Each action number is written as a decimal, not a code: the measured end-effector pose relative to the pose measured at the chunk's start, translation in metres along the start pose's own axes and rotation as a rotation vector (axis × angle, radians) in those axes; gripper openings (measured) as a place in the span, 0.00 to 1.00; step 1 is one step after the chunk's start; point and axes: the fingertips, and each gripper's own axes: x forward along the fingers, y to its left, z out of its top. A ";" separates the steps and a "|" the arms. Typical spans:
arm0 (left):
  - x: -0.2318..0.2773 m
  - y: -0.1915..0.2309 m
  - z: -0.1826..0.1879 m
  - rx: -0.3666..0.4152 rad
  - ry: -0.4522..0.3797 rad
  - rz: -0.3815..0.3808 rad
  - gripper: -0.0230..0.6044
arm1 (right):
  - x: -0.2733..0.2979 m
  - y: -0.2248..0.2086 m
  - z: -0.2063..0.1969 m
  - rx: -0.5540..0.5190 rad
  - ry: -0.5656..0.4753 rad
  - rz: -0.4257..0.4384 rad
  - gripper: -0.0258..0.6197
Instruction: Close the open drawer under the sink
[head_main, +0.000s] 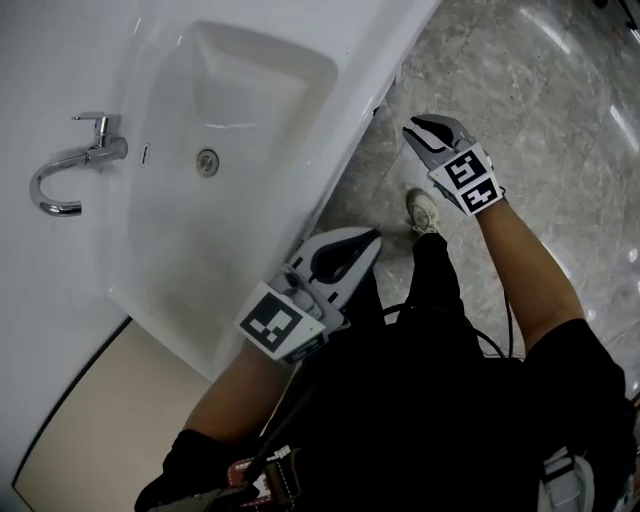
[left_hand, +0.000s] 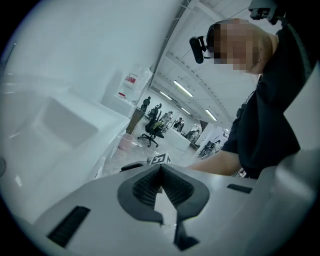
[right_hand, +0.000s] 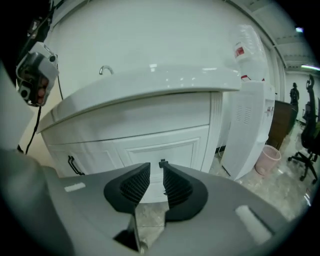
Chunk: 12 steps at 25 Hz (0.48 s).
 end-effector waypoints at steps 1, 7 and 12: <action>-0.002 -0.001 0.005 0.009 -0.001 0.016 0.03 | -0.013 0.000 0.007 0.000 -0.009 0.000 0.16; -0.013 -0.012 0.044 0.048 -0.050 0.092 0.03 | -0.081 0.002 0.052 0.011 -0.023 0.035 0.14; -0.023 -0.022 0.086 0.076 -0.110 0.135 0.03 | -0.120 0.007 0.100 -0.032 -0.050 0.061 0.11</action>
